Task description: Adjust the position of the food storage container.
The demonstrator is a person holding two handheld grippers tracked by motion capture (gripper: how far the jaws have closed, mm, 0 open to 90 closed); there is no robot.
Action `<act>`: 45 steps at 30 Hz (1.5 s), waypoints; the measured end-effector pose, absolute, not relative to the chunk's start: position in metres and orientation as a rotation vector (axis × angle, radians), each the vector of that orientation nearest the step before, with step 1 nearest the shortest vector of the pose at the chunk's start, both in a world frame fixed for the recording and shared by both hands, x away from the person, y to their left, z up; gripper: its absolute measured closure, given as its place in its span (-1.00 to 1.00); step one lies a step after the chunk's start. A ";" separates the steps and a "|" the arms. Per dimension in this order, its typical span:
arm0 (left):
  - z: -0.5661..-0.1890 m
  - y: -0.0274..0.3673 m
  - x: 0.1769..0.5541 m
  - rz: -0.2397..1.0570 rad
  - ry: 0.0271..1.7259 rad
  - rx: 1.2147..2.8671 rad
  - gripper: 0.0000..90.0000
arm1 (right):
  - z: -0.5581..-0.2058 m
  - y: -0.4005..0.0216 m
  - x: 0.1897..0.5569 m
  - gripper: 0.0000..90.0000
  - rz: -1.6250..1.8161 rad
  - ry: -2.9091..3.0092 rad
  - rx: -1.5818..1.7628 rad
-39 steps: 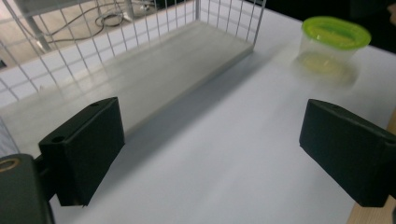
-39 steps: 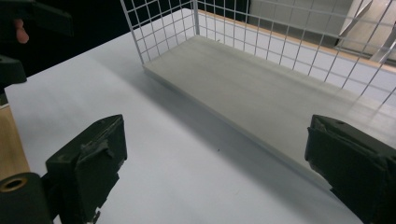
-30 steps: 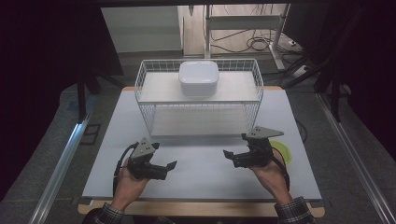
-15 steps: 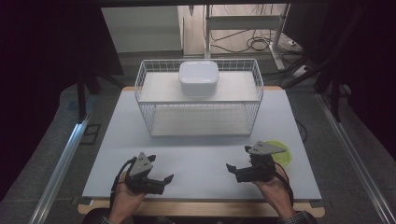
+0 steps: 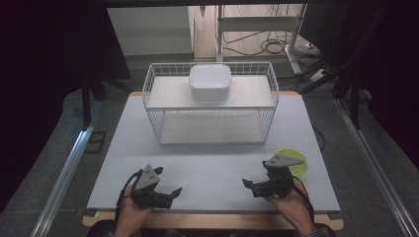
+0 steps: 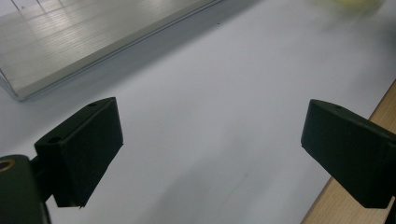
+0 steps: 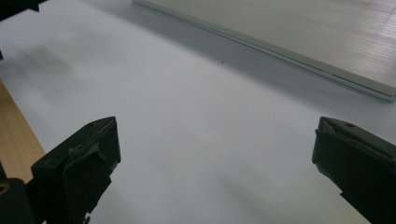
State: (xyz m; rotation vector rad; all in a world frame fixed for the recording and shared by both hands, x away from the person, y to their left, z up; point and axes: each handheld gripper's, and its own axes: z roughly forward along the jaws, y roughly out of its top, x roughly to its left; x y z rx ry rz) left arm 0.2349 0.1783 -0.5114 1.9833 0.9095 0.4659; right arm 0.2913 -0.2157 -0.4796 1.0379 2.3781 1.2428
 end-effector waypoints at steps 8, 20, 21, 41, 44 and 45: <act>-0.513 0.178 0.236 0.463 0.907 1.981 -0.88 | -0.470 -0.239 0.297 0.04 1.141 2.315 1.087; -0.515 0.175 0.238 0.440 0.907 1.993 -0.87 | -0.455 -0.298 0.308 0.99 1.055 2.088 1.230; -0.516 0.175 0.238 0.439 0.908 1.993 -0.87 | -0.455 -0.303 0.309 0.99 1.050 2.069 1.252; -0.518 0.178 0.240 0.419 0.925 1.993 -0.86 | -0.475 -0.350 0.329 0.99 0.876 1.963 1.455; -0.518 0.178 0.240 0.417 0.926 1.997 -0.86 | -0.477 -0.347 0.329 0.99 0.856 1.976 1.453; -0.518 0.177 0.240 0.416 0.927 1.998 -0.86 | -0.478 -0.346 0.330 0.99 0.853 1.979 1.456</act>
